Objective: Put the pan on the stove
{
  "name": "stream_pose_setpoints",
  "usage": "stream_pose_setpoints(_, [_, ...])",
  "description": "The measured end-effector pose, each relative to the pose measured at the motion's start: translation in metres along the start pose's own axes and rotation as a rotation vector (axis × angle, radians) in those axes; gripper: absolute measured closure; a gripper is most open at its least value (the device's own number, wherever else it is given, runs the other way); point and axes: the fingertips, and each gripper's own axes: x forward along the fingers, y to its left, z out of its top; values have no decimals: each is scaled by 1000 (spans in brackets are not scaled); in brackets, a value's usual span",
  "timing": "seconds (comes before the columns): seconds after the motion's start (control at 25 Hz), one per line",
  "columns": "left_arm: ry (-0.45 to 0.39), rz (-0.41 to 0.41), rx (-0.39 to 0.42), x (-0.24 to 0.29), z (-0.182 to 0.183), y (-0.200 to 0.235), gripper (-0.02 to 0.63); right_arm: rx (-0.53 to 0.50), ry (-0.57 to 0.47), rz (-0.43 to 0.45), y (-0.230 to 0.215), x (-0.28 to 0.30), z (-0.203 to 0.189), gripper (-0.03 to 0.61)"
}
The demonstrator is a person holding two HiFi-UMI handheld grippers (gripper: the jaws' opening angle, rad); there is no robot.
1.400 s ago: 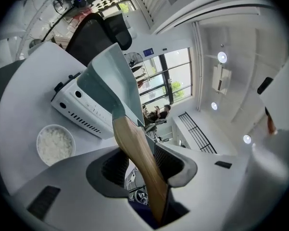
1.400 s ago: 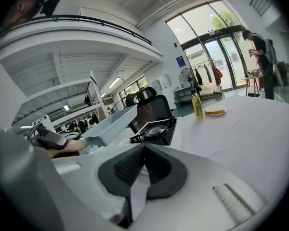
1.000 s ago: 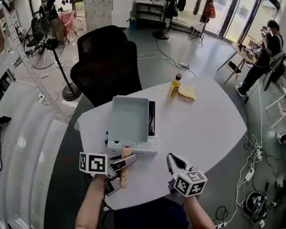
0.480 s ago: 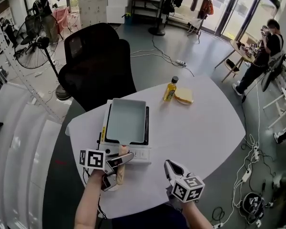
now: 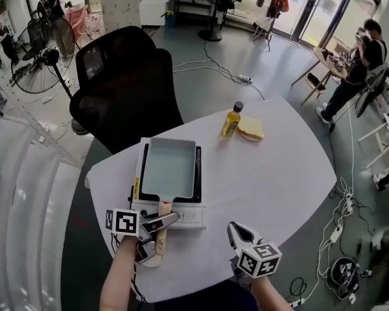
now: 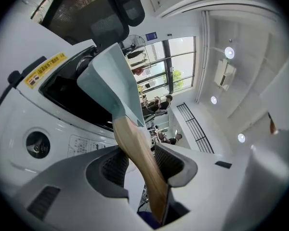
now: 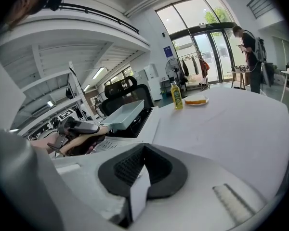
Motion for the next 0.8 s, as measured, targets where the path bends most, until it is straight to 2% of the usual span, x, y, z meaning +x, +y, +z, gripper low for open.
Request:
stream_pose_setpoints(0.2, [-32,-42,-46,1,7,3,441,14,7,-13,-3,4,-3,578])
stream_pose_setpoints(0.36, [-60,-120,-111,2,13,-7,431,20,18,-14,-2,3,-9,578])
stream_pose_setpoints(0.44, [-56,-116,-112,1,14,-5,431,22,20,-12,-1,4,-11,578])
stream_pose_setpoints(0.52, [-62,-144,-125,2,16,-11,427,21,21,-10,-1,4,-13,578])
stream_pose_setpoints(0.6, [-88,-196,-154,3,20,-21,365,20,24,-10,0,2,-14,578])
stream_pose_setpoints(0.68, [-126,-207,-158,2,27,-23,325,20,23,-11,-1,1,-14,578])
stream_pose_setpoints(0.8, [-213,-143,-147,-9,38,-13,304,25,12,-5,0,0,-10,578])
